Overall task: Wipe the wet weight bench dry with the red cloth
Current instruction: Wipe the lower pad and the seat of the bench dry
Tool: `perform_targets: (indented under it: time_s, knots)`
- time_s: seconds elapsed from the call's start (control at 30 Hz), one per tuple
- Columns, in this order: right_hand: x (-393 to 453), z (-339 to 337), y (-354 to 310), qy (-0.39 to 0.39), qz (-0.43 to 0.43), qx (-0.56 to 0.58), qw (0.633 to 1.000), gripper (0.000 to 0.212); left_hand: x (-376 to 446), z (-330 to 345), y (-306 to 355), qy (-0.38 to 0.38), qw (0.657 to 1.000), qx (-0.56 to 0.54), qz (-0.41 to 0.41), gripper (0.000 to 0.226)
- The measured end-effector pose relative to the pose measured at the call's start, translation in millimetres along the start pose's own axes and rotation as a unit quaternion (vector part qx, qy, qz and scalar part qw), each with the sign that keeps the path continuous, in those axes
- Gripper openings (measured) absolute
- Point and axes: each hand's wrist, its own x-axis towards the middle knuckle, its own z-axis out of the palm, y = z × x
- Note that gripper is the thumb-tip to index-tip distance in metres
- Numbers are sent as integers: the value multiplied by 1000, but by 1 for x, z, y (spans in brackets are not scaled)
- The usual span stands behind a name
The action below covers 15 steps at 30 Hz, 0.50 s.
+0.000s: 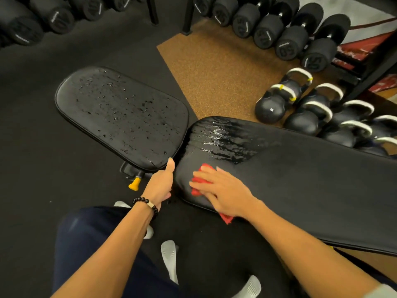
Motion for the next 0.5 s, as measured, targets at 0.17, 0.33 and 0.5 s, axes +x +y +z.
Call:
perform_targets:
  time_s: [0.17, 0.33, 0.5]
  knots:
    - [71, 23, -50, 3, 56, -7, 998, 49, -11, -9, 4, 53, 993, 94, 45, 59]
    - [26, 14, -45, -87, -102, 0, 991, 43, -25, -5, 8, 102, 972, 173, 122, 51]
    - [4, -4, -4, -21, -25, 38, 999, 41, -27, 6, 11, 87, 966, 164, 180, 48]
